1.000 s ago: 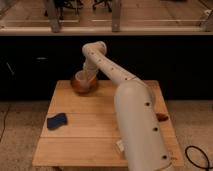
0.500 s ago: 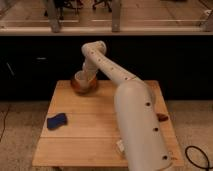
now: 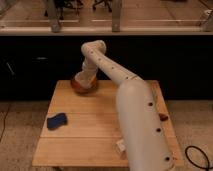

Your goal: Place the ceramic cup in the ceramic bowl

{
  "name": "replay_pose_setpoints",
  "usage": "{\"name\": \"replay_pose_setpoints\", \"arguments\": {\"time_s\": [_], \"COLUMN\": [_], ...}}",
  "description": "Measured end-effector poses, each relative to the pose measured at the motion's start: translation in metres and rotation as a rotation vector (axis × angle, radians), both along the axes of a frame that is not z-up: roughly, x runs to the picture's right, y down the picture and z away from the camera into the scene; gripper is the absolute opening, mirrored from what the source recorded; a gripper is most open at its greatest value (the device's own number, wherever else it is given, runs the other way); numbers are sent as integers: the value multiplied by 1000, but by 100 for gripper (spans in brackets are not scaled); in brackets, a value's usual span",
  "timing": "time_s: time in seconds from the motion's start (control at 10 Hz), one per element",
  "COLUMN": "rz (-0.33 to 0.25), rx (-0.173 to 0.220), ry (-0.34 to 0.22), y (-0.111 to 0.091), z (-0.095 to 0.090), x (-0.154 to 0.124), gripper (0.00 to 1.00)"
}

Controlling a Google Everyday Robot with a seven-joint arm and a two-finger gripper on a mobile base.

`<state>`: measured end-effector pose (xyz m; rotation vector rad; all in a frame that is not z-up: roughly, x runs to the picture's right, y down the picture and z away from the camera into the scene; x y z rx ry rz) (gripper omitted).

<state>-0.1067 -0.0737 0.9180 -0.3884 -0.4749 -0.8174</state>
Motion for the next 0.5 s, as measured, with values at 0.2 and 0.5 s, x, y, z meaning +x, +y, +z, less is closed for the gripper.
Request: {"name": "replay_pose_setpoints", "arguments": {"time_s": [0.2,0.5], "rz": [-2,4], "rx": [1,-1], "ry": [-3,-11], "y": [0,0], "z": [-4,-10], "x": [1,4], "gripper": [80,80]}}
